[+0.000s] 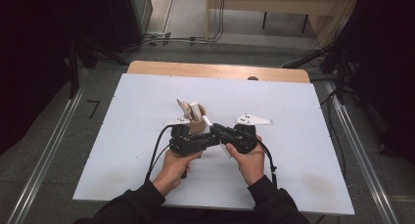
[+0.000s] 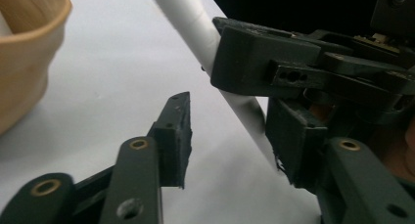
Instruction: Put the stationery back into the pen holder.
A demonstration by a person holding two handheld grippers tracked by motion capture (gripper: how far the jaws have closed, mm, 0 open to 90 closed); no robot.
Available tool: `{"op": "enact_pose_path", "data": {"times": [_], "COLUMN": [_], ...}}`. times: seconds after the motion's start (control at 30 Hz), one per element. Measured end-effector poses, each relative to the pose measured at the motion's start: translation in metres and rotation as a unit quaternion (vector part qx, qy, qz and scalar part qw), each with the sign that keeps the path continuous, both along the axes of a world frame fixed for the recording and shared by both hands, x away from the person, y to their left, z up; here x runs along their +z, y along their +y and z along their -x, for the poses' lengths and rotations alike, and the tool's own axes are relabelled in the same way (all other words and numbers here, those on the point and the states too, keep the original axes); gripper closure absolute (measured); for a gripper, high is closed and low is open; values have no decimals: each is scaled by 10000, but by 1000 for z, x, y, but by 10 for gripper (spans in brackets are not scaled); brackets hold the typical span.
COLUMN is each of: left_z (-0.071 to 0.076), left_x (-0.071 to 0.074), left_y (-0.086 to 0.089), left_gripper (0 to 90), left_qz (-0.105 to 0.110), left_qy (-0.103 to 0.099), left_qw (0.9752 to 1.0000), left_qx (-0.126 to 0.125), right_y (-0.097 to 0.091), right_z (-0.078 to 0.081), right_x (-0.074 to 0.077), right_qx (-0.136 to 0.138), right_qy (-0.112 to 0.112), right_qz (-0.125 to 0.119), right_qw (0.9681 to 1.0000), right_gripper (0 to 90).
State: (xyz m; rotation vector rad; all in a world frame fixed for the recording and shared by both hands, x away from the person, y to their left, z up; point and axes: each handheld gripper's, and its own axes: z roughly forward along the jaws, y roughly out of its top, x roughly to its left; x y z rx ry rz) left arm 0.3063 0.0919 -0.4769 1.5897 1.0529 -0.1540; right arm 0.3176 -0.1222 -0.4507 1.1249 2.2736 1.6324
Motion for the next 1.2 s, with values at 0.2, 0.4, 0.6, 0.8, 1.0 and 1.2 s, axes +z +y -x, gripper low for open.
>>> {"op": "enact_pose_path", "data": {"times": [0.2,0.4,0.6,0.8,1.0,1.2], "left_z": [-2,-1,1,0,-3,-6], "left_x": [0,1,3,6,13,18], "left_y": [4,5,5,7,18,28], "left_gripper": [583,696,786,794,794,794], "left_qz": [-88,-116,-128,-132,-233,-186], "left_qy": [-51,-166,-247,-337,-580,-649], "left_qw": [9998,9997,9996,9993,9974,9962], "left_qx": [154,146,69,72,359,554], "right_y": [-2,2,3,1,-6,-9], "right_z": [0,3,3,3,3,2], "right_x": [1,3,3,5,9,7], "right_qx": [29,112,98,84,0,-36], "right_qy": [97,83,82,65,43,103], "right_qz": [-200,-207,-227,-303,-387,-252], "right_qw": [9997,9997,9997,9995,9992,9996], "right_gripper": [771,771,770,693,544,435]}}
